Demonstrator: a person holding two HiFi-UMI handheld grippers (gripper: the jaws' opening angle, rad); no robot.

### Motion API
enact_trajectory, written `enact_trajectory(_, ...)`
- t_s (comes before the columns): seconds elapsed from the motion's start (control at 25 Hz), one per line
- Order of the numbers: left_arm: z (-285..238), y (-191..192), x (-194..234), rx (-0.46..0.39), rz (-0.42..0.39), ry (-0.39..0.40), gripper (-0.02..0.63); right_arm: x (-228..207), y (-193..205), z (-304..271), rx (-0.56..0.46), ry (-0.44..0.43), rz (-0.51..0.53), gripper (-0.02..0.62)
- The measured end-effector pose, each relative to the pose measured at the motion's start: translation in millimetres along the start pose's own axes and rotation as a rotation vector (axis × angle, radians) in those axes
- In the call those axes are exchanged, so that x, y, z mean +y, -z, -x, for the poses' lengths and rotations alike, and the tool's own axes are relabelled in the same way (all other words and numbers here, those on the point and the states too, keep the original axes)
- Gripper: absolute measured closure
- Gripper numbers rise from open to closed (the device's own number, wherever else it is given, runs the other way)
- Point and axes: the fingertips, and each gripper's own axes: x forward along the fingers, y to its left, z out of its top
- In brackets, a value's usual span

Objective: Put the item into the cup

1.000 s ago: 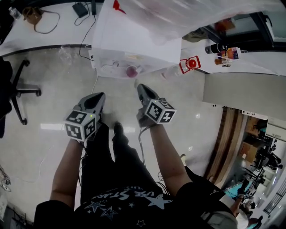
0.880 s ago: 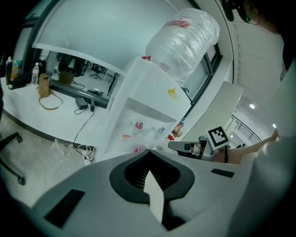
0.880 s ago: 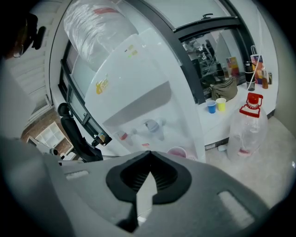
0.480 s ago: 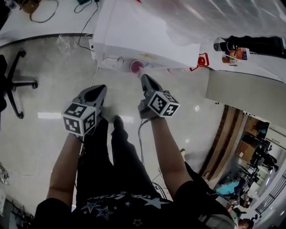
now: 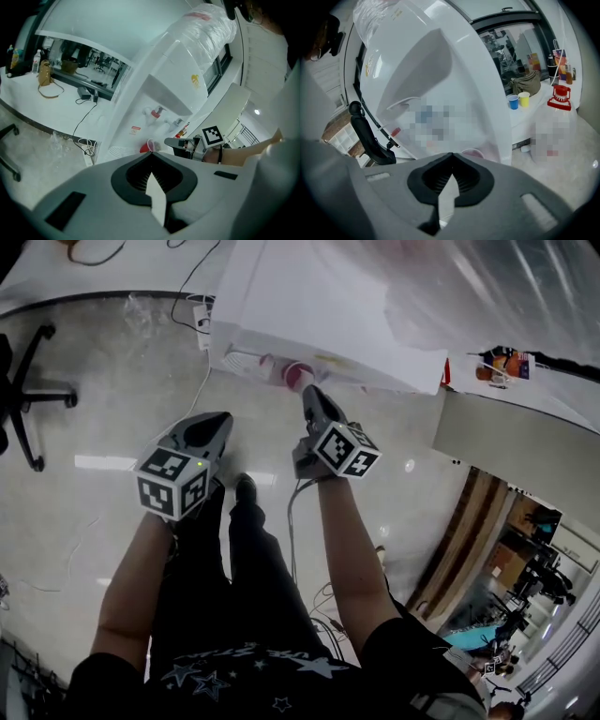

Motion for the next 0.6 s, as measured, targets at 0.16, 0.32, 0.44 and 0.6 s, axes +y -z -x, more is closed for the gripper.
enact_trajectory(0.16,-4,0,7,0.008,-0.040,-0.019,0.600,-1,2,-8,0.002,0.001,0.001,0.595)
enact_trajectory(0.32,-3,2,10,0.016,-0.050,-0.022,0.600,-7,7,-15,0.014,0.041,0.003,0.595)
enact_trajectory(0.44,-3,4,10,0.019,-0.050,-0.024,0.600,-12,10,-18,0.035,0.071,0.014,0.595)
enact_trajectory(0.6,-3,2,9,0.014,-0.061,-0.031,0.600,-15,10,-21,0.045,0.086,0.033,0.594)
